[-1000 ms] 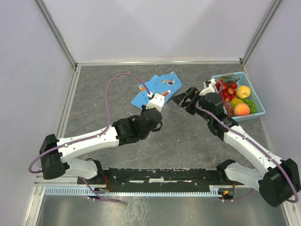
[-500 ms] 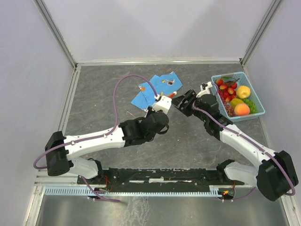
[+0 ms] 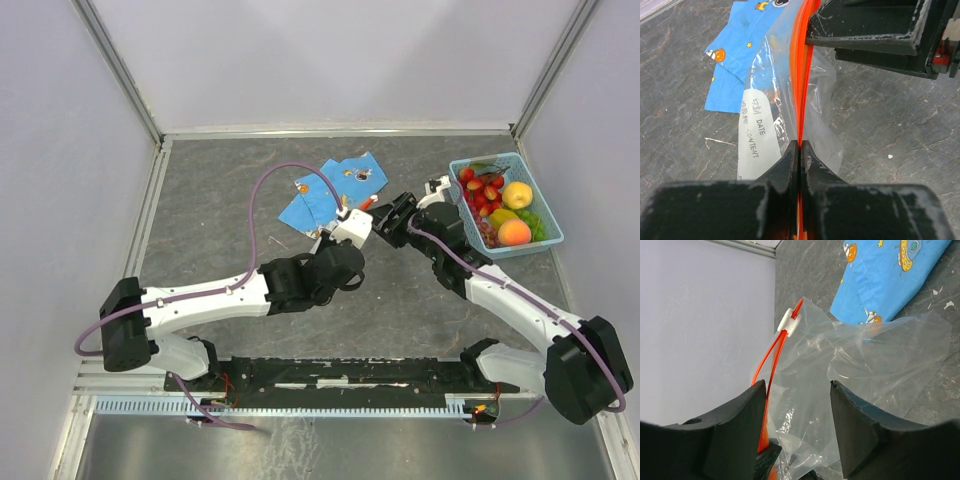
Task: Place the food in the zip-top bag and seal the zipper
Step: Open the zipper of the food storage bag.
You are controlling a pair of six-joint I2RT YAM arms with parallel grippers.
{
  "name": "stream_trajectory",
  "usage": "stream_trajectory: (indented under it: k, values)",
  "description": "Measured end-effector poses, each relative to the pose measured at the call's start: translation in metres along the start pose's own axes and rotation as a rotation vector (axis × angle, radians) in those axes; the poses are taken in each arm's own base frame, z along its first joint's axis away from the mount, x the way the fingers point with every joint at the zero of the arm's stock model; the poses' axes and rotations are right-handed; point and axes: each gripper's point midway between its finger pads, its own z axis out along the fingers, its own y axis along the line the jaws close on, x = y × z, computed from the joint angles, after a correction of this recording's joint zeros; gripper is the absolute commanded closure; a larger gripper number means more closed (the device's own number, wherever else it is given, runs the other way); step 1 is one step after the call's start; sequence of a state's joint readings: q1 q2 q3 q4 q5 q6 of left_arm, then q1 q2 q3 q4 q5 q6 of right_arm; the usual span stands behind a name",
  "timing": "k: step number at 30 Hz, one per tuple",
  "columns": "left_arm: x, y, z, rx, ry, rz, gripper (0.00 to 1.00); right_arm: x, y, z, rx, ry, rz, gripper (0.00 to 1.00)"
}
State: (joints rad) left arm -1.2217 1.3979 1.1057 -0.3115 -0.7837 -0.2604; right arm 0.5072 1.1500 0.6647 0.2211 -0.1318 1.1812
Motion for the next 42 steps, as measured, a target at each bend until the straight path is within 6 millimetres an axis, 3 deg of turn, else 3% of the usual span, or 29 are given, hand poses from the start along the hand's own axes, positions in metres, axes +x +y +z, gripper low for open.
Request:
stream_trajectory:
  k: [7,10,13,16,21,29,30,32,36,39,42]
  values:
    - [0.001,-0.008,-0.001,0.016,-0.003,0.029,0.97,0.006,-0.004,0.001,0.007,0.024,0.016,0.39]
    - [0.004,-0.011,0.0,0.021,0.0,0.047,0.96,0.009,-0.006,0.002,0.008,0.04,0.019,0.44]
    - [0.005,-0.013,0.002,0.023,0.001,0.064,0.81,0.014,-0.009,0.004,0.018,0.061,0.025,0.54]
    - [0.005,-0.014,0.001,0.026,0.001,0.077,0.64,0.017,-0.013,0.004,0.03,0.078,0.028,0.72]
    - [0.001,-0.015,-0.001,0.037,0.002,0.079,0.5,0.022,-0.018,0.002,0.046,0.098,0.009,0.98]
    - [-0.021,-0.021,-0.013,0.074,0.016,0.003,0.38,0.026,-0.026,-0.004,0.087,0.124,-0.036,0.98]
    - [-0.024,-0.022,-0.015,0.082,0.02,-0.01,0.31,0.025,-0.026,-0.005,0.09,0.124,-0.042,0.98]
    - [-0.032,-0.024,-0.02,0.1,0.028,-0.029,0.28,0.024,-0.025,-0.007,0.093,0.121,-0.053,0.98]
    - [-0.043,-0.033,-0.019,0.116,0.039,-0.063,0.28,0.022,-0.025,-0.009,0.102,0.114,-0.067,0.98]
    - [-0.033,-0.034,-0.013,0.089,0.07,-0.035,0.3,0.022,-0.026,-0.009,0.109,0.117,-0.073,0.98]
    - [-0.019,-0.03,-0.006,0.04,0.104,0.013,0.39,0.023,-0.027,-0.01,0.116,0.12,-0.075,0.98]
